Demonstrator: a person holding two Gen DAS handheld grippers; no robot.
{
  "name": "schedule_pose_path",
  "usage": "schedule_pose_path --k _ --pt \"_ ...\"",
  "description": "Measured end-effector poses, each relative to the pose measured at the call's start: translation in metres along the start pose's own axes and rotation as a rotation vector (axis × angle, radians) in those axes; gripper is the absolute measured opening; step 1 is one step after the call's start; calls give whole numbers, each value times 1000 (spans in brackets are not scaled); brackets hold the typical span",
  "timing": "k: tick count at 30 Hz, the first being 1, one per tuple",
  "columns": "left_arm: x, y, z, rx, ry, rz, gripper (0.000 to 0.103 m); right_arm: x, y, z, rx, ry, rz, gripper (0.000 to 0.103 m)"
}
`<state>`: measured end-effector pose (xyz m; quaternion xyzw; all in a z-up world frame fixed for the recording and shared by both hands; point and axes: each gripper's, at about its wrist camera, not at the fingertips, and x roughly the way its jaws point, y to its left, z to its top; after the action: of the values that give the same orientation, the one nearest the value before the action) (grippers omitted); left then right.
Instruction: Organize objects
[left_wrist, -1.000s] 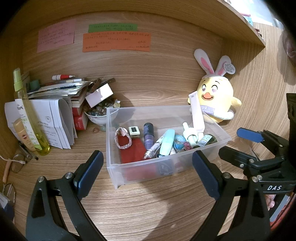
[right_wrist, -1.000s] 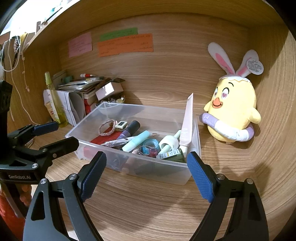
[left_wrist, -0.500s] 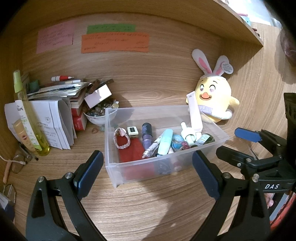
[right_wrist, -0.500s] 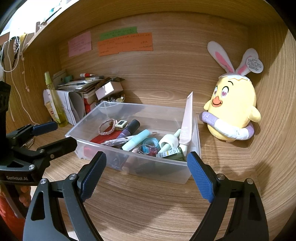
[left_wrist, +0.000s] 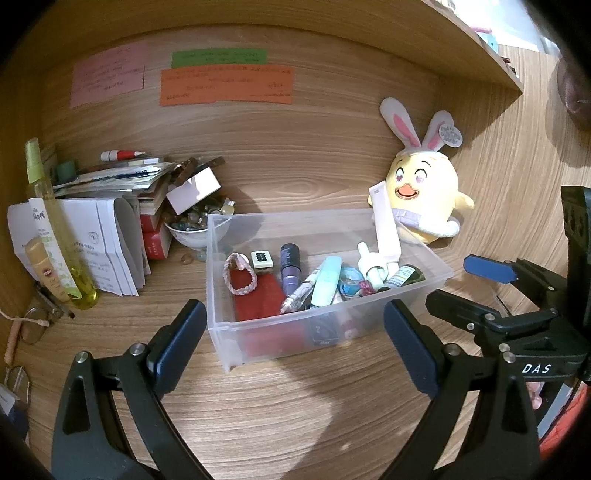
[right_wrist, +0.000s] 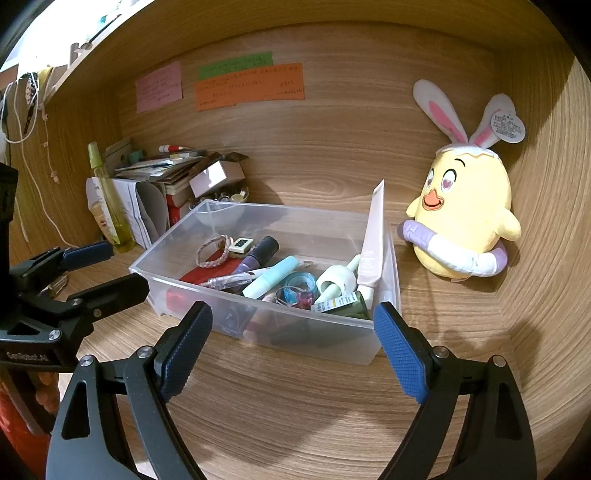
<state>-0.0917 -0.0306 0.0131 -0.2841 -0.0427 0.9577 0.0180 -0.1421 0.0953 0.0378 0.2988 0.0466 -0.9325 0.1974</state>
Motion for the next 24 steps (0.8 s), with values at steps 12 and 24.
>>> schedule_pose_path --k 12,24 --pt "0 -4 1 18 7 -5 98 1 -2 0 4 -2 1 88" --pt "4 -5 -1 17 21 -23 98 1 -2 0 10 1 2 88"
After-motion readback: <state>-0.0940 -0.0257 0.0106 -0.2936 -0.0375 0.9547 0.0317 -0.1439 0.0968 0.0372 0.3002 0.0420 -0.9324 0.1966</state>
